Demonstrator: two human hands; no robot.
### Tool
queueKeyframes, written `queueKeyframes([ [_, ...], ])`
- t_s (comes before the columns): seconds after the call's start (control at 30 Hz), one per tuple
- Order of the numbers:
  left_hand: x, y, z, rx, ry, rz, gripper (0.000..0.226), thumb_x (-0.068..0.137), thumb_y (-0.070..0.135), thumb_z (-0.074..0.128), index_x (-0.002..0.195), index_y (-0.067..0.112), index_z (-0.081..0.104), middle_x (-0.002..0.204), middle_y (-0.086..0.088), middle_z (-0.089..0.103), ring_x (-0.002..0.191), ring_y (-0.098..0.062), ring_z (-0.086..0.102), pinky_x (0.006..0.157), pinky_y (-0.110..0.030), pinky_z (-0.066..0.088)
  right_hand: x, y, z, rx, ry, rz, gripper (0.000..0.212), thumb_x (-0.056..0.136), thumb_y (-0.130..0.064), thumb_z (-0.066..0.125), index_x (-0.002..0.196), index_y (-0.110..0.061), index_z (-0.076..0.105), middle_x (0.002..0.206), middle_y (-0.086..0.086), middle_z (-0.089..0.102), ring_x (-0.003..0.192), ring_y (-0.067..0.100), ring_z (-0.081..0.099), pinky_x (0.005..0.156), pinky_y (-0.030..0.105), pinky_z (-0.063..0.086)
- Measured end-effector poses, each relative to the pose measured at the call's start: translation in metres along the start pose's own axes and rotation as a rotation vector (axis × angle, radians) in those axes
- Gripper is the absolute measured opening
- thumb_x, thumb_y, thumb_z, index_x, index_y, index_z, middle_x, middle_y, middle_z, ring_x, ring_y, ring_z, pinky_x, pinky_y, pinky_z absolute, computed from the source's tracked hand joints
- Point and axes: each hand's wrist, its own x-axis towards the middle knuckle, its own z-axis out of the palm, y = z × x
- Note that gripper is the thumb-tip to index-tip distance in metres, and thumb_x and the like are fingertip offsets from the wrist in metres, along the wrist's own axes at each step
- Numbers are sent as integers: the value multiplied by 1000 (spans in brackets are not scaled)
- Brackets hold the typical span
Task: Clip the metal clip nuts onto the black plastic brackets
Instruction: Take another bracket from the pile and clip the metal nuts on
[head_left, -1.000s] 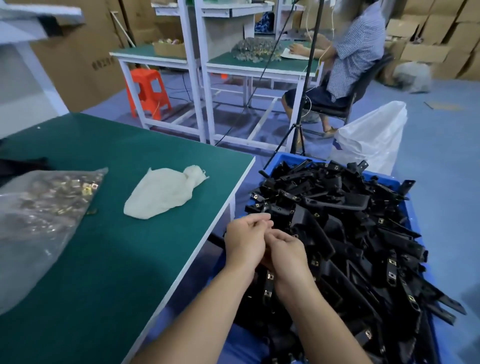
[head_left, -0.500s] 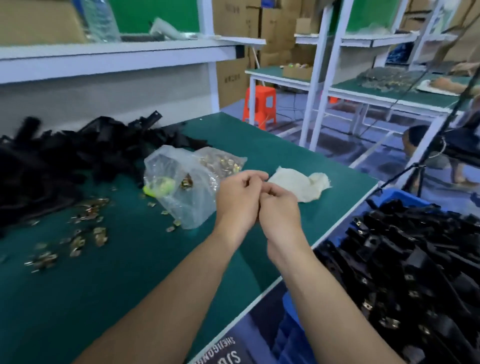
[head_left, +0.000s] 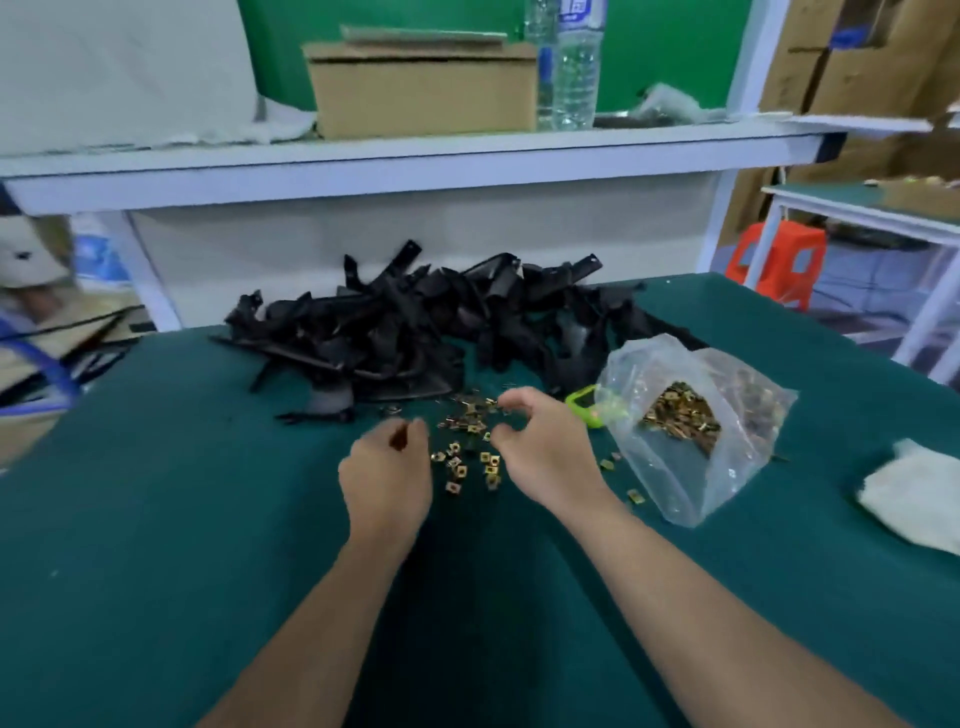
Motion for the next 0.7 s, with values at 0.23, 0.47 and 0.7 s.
queueKeyframes([
  [0.23, 25, -24, 27, 450, -339, 235, 70, 98, 59, 50, 153, 18, 42, 156, 2, 45, 147, -20, 34, 122, -37, 27, 69, -9, 40, -97, -89, 20, 67, 99, -33, 57, 158, -34, 27, 144, 6, 50, 91, 20, 62, 62, 24, 43],
  [0.47, 50, -31, 33, 328, -308, 267, 41, 96, 44, 59, 135, 34, 65, 145, 7, 57, 135, -23, 49, 107, -45, 42, 120, -23, 70, -156, -107, 53, 55, 99, -32, 60, 150, -25, 43, 80, -1, 70, 64, 14, 65, 55, 29, 47],
  [0.7, 62, -26, 31, 132, -251, 44, 15, 82, 34, 80, 75, 46, 73, 75, 18, 73, 65, -4, 67, 66, -26, 58, 116, -18, 44, 170, 143, 62, 29, 88, -9, 68, 105, -32, 73, 96, -11, 73, 71, -2, 68, 65, 23, 53],
])
